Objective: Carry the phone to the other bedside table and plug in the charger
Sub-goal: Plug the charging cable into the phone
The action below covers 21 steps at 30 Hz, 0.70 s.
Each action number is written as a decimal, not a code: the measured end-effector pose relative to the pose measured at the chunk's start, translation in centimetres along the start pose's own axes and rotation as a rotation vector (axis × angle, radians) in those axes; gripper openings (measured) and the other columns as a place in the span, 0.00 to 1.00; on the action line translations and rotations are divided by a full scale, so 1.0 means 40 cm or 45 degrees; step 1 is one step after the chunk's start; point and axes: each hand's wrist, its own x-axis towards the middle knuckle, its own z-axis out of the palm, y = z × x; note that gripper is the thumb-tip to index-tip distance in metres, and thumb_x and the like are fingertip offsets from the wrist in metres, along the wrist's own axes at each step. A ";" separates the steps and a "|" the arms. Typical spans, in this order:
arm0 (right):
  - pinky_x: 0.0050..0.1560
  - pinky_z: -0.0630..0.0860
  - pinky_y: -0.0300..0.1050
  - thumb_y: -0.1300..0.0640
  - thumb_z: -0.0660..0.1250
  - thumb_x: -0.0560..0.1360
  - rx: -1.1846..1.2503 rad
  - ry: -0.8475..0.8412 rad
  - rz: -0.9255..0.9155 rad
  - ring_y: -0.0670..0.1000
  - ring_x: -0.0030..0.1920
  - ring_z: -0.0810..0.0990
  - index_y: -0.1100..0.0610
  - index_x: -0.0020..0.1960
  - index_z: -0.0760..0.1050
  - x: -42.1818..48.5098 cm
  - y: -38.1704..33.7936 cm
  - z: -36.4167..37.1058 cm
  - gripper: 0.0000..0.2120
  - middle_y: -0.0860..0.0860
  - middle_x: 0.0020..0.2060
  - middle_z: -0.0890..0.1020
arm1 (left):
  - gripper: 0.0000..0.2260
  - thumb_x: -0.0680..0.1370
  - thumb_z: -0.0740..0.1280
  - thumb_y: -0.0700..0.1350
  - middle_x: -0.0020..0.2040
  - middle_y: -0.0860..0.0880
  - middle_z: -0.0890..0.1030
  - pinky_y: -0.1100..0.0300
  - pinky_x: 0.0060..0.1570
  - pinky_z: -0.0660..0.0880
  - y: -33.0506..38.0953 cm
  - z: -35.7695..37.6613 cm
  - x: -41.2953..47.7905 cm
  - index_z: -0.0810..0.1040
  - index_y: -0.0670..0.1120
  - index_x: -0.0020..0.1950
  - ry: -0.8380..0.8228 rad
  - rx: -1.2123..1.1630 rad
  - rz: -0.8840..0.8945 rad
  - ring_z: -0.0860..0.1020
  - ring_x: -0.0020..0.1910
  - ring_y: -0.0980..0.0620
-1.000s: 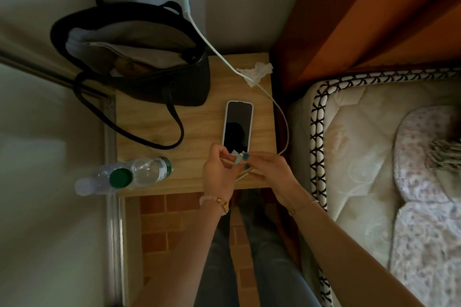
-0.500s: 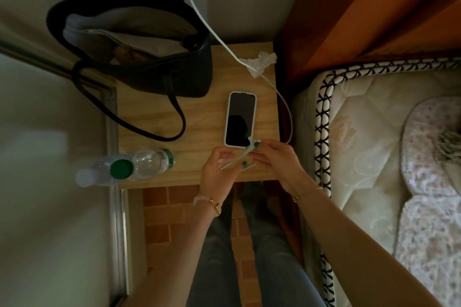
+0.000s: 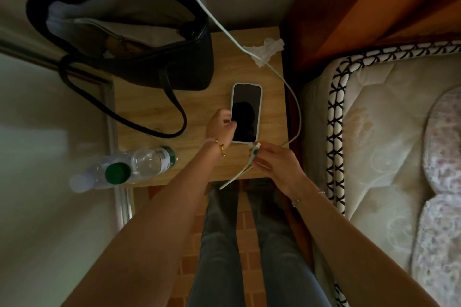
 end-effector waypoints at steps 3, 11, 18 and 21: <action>0.42 0.81 0.38 0.65 0.68 0.73 0.037 0.042 0.000 0.50 0.45 0.83 0.58 0.46 0.79 0.009 0.002 -0.001 0.05 0.54 0.42 0.85 | 0.17 0.74 0.66 0.40 0.61 0.41 0.73 0.51 0.56 0.75 0.016 0.022 0.030 0.69 0.42 0.63 0.000 0.186 -0.012 0.75 0.57 0.43; 0.43 0.81 0.39 0.65 0.70 0.71 0.077 0.094 0.045 0.50 0.44 0.85 0.63 0.59 0.72 0.020 -0.011 -0.022 0.17 0.56 0.46 0.84 | 0.23 0.71 0.70 0.37 0.61 0.39 0.75 0.45 0.58 0.74 -0.007 0.037 0.075 0.66 0.41 0.63 -0.025 0.110 -0.179 0.76 0.58 0.41; 0.46 0.82 0.40 0.66 0.69 0.72 0.070 0.077 0.061 0.49 0.42 0.85 0.64 0.58 0.72 0.018 -0.009 -0.026 0.16 0.56 0.46 0.84 | 0.17 0.71 0.69 0.35 0.57 0.41 0.79 0.58 0.49 0.72 -0.017 0.035 0.105 0.73 0.39 0.59 -0.086 0.127 -0.189 0.77 0.55 0.43; 0.47 0.82 0.42 0.66 0.69 0.72 0.047 0.088 0.062 0.49 0.43 0.85 0.63 0.56 0.73 0.013 -0.010 -0.034 0.13 0.57 0.47 0.83 | 0.15 0.71 0.69 0.36 0.56 0.40 0.79 0.50 0.55 0.75 -0.026 0.034 0.107 0.74 0.39 0.56 -0.080 -0.004 -0.217 0.78 0.53 0.43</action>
